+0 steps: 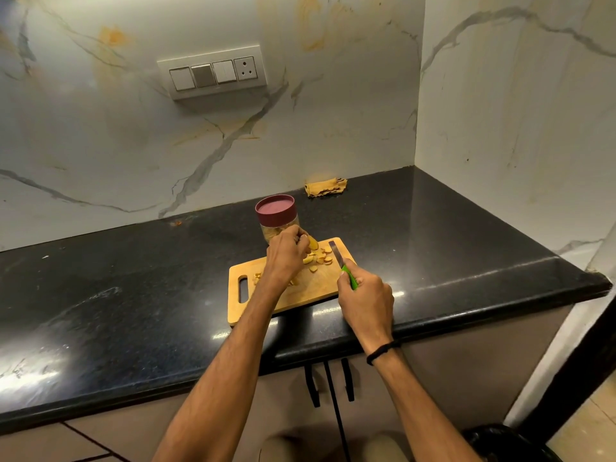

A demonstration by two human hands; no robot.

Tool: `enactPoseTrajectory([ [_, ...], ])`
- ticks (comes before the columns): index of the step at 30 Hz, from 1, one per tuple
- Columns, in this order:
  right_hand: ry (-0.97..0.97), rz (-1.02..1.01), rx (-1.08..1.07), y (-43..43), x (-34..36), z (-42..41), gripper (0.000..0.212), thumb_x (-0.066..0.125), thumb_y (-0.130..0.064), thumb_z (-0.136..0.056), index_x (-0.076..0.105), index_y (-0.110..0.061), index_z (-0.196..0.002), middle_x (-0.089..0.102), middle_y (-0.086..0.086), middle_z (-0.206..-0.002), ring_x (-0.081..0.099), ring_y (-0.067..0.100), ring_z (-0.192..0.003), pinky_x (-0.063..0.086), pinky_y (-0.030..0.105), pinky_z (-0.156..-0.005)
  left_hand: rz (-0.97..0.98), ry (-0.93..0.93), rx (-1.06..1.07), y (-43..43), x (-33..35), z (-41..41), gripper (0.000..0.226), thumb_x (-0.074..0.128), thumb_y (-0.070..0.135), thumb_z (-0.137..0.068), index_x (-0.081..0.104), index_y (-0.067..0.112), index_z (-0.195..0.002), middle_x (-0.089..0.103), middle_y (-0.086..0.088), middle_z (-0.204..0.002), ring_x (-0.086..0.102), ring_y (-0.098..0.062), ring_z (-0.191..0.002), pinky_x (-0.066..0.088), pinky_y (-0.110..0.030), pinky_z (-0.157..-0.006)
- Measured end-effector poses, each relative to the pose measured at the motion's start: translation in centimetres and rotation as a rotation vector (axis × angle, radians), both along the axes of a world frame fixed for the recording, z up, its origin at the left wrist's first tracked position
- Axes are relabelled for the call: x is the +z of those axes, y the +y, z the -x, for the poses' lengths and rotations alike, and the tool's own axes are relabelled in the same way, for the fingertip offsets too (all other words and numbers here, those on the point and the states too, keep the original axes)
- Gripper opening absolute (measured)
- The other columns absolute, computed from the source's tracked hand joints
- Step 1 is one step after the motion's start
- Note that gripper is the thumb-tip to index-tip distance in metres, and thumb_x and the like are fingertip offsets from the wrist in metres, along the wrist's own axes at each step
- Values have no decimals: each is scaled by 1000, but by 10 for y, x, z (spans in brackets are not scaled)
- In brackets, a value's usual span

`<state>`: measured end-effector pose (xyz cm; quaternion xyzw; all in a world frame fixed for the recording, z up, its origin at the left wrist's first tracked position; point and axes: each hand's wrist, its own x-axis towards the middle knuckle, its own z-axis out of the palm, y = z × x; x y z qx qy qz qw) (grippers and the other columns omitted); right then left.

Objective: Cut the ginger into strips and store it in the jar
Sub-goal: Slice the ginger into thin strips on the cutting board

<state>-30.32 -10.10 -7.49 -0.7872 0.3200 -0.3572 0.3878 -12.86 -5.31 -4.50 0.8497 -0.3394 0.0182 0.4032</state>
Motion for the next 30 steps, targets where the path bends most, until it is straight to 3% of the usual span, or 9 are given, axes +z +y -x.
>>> enactPoseTrajectory([
  [8,130,147,82,2,7,5,36,48,-33,-99,53,-37,-135,54,-8,-61,46,8,-53,27,12,-46,16,7,117,9,11,-3,12,50,22,-104,58,15,-100,69,-1,-90,68,-9,-75,54,-24,-66],
  [12,308,296,207,0,13,7,36,43,-40,-100,52,-44,-135,70,-3,-97,60,15,-82,43,26,-66,1,-33,205,22,18,-9,11,53,21,-102,61,15,-100,68,-4,-92,68,-15,-80,57,-36,-76],
  [15,358,315,228,-2,16,5,36,43,-41,-101,51,-44,-135,69,-4,-104,60,16,-90,40,27,-69,-93,-1,189,30,18,-12,11,54,19,-101,64,15,-100,69,-4,-93,67,-17,-84,58,-40,-81],
  [19,326,265,153,-6,16,2,36,44,-37,-101,52,-40,-136,70,-1,-97,54,12,-77,36,24,-66,-219,42,116,37,15,-12,12,56,19,-101,67,17,-99,71,-3,-95,67,-15,-86,58,-39,-84],
  [23,261,235,141,-4,12,1,36,46,-35,-100,54,-37,-135,68,-2,-83,50,10,-69,35,23,-62,-310,64,38,37,11,-12,19,58,23,-101,71,17,-114,70,1,-97,65,-9,-85,55,-31,-83],
  [30,216,267,165,0,8,6,36,47,-35,-99,56,-34,-134,68,-3,-79,50,8,-63,27,14,-50,-392,32,-20,39,10,-9,27,58,23,-101,68,16,-125,70,-1,-118,65,-12,-97,54,-36,-94],
])
